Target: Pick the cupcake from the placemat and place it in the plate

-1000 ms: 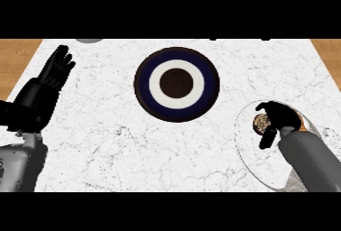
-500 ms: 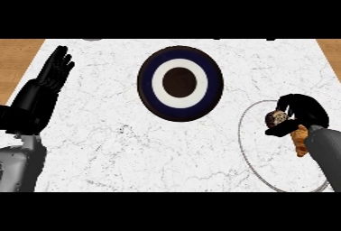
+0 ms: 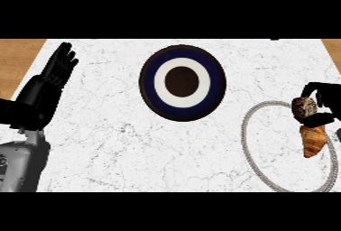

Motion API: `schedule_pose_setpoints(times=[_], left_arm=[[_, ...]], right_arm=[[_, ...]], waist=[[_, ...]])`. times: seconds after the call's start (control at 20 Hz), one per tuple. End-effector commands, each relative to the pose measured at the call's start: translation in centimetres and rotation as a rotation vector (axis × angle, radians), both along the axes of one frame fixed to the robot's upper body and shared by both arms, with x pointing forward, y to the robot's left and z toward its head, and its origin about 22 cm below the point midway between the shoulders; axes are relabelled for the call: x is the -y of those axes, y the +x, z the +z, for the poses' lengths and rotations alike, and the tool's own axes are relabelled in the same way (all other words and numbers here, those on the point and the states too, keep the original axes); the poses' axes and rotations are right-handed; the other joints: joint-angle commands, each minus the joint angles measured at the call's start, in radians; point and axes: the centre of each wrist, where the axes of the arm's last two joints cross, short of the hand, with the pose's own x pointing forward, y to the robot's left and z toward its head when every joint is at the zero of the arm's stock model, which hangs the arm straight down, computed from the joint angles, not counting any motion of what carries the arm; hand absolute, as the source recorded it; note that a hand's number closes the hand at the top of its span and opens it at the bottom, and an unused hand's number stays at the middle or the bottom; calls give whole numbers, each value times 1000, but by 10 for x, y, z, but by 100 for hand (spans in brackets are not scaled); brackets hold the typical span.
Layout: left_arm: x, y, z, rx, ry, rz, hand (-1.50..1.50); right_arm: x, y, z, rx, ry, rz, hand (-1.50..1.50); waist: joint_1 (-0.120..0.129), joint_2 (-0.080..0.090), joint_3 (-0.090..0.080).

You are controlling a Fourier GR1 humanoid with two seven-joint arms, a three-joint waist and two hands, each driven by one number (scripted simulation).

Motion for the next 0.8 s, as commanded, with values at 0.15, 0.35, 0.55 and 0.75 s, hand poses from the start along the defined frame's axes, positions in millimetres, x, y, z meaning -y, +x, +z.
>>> schedule_pose_setpoints(times=[0.15, 0.35, 0.55, 0.75], left_arm=[[-11, -7, -18, -12, 14, 6, 0], [-6, -4, 3, -21, 0, 40, 0], [-16, -11, -13, -16, 18, 32, 0], [-4, -4, 3, -33, 16, 45, 0]], right_arm=[[1, 23, 37, 227, 217, 238, 150], [-30, 34, 32, 279, 423, 379, 150], [-49, 42, 47, 261, 485, 470, 150], [-92, 65, 76, 252, 482, 529, 150]], waist=[[-16, -10, -3], [-33, -21, -4], [-43, -22, -6], [-37, -21, -6]])
